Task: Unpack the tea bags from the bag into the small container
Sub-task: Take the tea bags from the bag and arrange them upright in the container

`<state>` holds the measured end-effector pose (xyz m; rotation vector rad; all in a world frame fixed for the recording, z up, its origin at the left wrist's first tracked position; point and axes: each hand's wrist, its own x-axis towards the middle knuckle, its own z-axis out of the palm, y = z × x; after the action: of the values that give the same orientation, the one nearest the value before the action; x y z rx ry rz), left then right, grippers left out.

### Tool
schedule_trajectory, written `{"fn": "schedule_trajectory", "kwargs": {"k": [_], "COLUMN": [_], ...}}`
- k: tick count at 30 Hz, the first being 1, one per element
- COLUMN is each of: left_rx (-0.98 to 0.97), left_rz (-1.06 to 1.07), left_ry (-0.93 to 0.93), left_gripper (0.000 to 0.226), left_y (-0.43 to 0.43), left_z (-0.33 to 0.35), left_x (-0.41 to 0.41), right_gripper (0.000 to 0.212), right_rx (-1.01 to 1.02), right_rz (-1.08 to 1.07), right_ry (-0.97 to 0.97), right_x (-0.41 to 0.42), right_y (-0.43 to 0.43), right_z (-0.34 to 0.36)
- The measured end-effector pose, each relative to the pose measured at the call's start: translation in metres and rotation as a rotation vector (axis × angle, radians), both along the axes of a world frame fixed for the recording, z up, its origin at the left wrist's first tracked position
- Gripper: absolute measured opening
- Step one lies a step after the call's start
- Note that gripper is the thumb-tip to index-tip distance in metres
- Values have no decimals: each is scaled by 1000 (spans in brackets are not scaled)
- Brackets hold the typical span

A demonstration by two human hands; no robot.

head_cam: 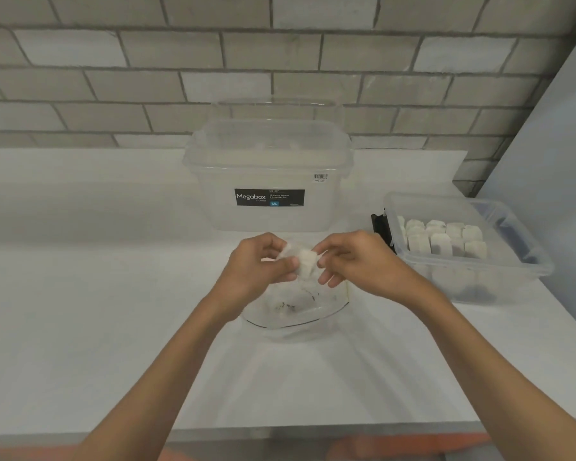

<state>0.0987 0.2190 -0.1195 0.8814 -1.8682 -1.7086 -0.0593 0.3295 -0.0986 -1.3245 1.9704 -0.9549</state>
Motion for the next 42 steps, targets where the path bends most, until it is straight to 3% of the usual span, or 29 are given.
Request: {"fn": "schedule_trajectory", "kwargs": {"k": [4, 8, 12, 17, 20, 22, 27, 31, 33, 36, 42], "left_rx": [166, 311, 316, 279, 218, 205, 417, 542, 480, 365, -60], "left_rz": [28, -6, -41, -127, -171, -187, -252, -334, -384, -367, -213], "left_ry": [151, 245, 272, 300, 289, 276, 229, 187, 188, 203, 182], "left_gripper": [19, 24, 36, 29, 27, 28, 22, 32, 21, 32, 26], "left_y": [10, 19, 27, 39, 47, 51, 60, 69, 73, 73, 70], "left_z": [9, 17, 24, 34, 38, 39, 44, 52, 52, 48, 47], "left_x": [-18, -41, -66, -105, -126, -137, -157, -170, -175, -180, -185], "right_gripper": [11, 8, 7, 5, 8, 10, 13, 15, 19, 17, 17], "right_rx": [-138, -209, -249, -263, -326, -410, -645, -683, -686, -704, -588], "right_rz": [-71, -152, -264, -301, -335, -352, -340, -256, -226, -214, -266], "right_ry": [-199, -268, -459, -806, -894, -834, -373, -194, -179, -196, -311], "right_x": [-8, -26, -52, -76, -87, -96, -124, -140, -145, -150, -160], "right_y": [5, 14, 30, 52, 62, 67, 77, 80, 80, 78, 80], "right_z": [13, 25, 31, 21, 14, 13, 22, 29, 32, 36, 44]}}
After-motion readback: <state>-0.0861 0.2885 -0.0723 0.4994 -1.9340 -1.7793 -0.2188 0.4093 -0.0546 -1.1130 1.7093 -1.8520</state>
